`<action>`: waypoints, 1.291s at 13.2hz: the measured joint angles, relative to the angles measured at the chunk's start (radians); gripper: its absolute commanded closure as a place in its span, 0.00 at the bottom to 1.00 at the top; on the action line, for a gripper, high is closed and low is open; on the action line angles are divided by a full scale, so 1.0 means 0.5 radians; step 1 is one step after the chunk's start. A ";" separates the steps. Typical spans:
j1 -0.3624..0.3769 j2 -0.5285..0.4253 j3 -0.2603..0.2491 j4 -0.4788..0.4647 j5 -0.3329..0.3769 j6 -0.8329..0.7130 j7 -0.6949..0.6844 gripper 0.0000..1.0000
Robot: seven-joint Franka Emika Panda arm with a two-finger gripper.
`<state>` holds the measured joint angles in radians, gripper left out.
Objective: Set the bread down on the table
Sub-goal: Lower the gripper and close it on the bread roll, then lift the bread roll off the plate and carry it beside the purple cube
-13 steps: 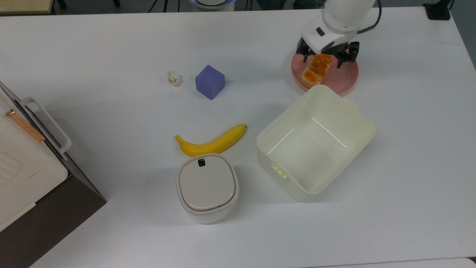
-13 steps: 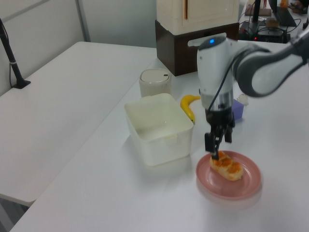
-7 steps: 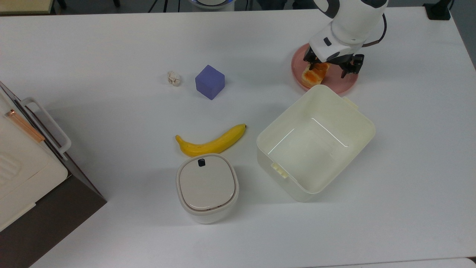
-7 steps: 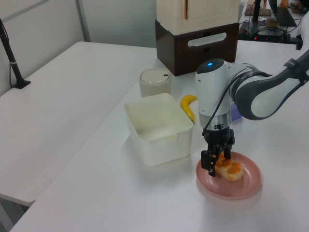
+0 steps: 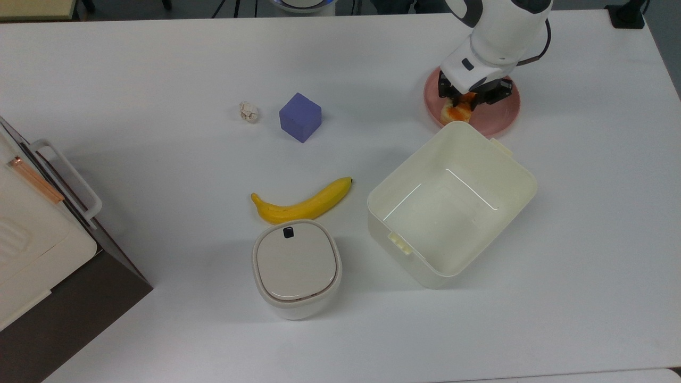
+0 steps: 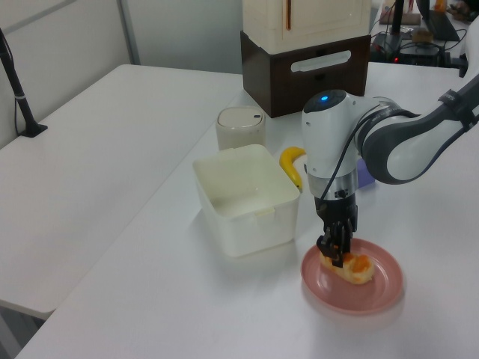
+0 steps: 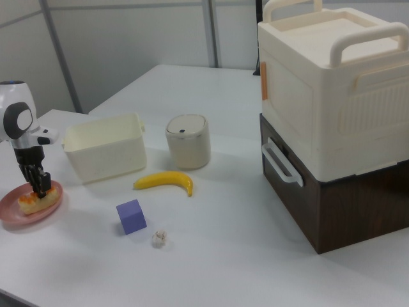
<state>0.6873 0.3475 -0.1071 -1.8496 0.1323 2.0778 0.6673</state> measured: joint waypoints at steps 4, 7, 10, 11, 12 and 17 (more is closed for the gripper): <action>-0.062 -0.023 -0.021 0.049 0.000 -0.103 -0.152 0.88; -0.291 -0.109 -0.035 0.252 -0.003 -0.445 -0.385 0.80; -0.552 -0.140 -0.047 0.328 -0.156 -0.541 -0.592 0.75; -0.620 -0.136 -0.048 0.327 -0.190 -0.541 -0.645 0.75; -0.694 -0.130 -0.049 0.327 -0.212 -0.541 -0.707 0.75; -1.176 -0.118 -0.054 0.338 -0.224 -0.533 -1.108 0.08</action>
<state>0.0994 0.2883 -0.1343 -1.6804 0.0204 1.8112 0.1132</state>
